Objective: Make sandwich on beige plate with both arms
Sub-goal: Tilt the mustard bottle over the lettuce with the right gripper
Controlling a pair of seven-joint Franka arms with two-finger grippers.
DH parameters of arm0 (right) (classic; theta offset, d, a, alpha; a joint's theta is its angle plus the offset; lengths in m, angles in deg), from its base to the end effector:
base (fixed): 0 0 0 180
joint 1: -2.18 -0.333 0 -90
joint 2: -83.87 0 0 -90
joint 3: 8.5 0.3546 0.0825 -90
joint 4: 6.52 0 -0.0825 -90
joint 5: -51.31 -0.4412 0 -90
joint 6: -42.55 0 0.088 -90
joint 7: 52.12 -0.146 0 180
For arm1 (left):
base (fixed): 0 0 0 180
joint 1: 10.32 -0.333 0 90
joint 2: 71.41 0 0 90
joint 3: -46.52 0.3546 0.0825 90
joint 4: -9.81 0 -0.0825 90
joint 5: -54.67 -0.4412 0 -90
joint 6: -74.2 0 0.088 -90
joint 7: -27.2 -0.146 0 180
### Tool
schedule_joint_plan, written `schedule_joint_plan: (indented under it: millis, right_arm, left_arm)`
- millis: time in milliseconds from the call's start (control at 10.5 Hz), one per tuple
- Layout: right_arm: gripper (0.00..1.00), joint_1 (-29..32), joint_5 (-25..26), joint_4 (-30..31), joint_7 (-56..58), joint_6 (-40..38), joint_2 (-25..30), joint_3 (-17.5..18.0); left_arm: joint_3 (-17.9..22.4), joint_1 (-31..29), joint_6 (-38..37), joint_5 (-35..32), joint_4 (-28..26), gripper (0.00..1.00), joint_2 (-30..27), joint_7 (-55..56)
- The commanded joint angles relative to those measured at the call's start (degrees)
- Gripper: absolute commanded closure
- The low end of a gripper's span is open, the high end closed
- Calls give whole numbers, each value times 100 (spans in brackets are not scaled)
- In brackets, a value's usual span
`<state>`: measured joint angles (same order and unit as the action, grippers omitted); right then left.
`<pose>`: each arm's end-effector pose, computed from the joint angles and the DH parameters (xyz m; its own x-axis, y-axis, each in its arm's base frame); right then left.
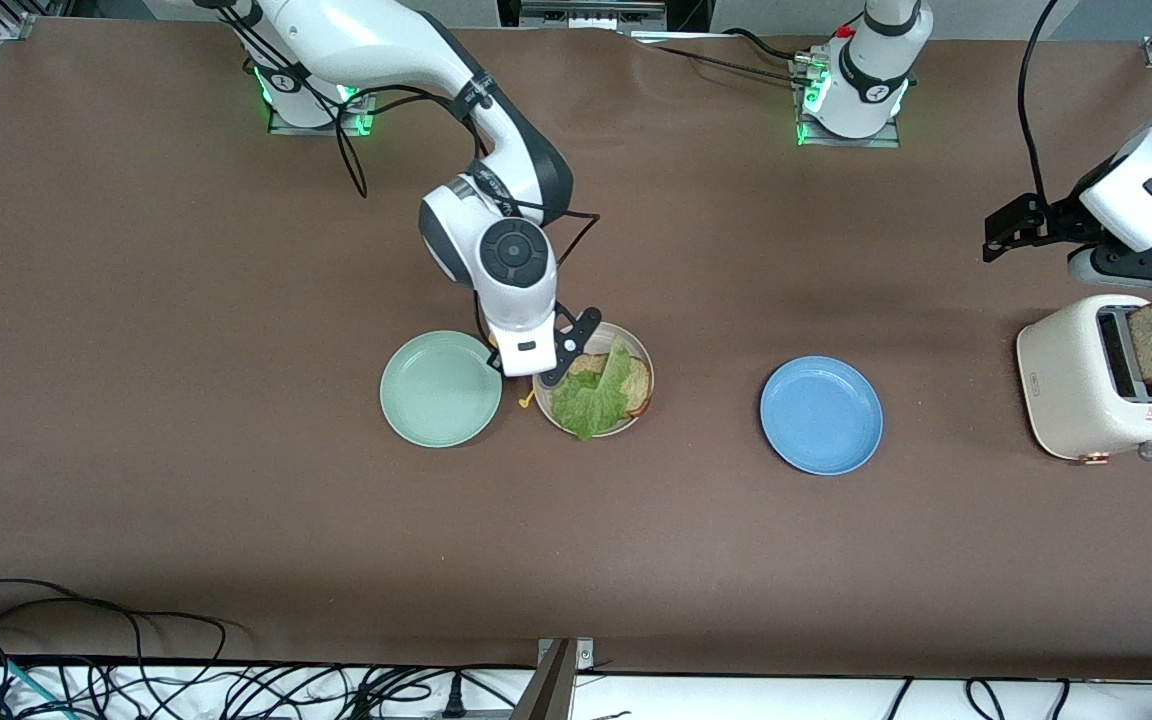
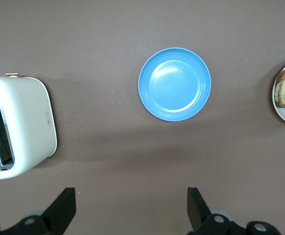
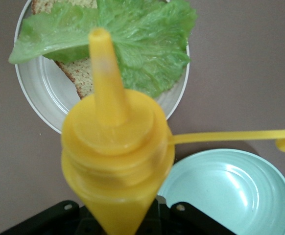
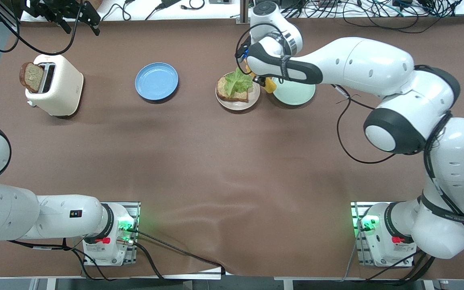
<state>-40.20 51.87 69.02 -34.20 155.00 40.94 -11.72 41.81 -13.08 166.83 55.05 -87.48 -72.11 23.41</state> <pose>0.6165 0.5120 0.2450 0.5261 0.8428 -0.1135 0.8490 -0.5283 0.0125 0.6032 -0.0217 0.5682 0.9927 -0.0996 -0.0686 -0.0991 -0.9950 0.0101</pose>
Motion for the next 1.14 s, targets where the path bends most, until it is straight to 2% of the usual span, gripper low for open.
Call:
schedule_joint_plan:
  millis: [0, 190, 380, 1044]
  right_arm:
    - [100, -139, 251, -470, -69, -555, -252, -91]
    - [100, -209, 366, -575, -25, -863, -348, -82]
    - [100, -358, 409, -1048, 132, -1363, -681, -82]
    - [100, -412, 445, -1218, 1432, -1709, -1130, -55]
  left_arm:
    - [-12, -67, -79, 137, 53, 0, 9, -79]
    - [-12, -67, -79, 137, 53, 0, 9, -79]
    - [-12, -67, -79, 137, 53, 0, 9, -79]
    - [-12, -75, -79, 137, 44, 0, 9, -88]
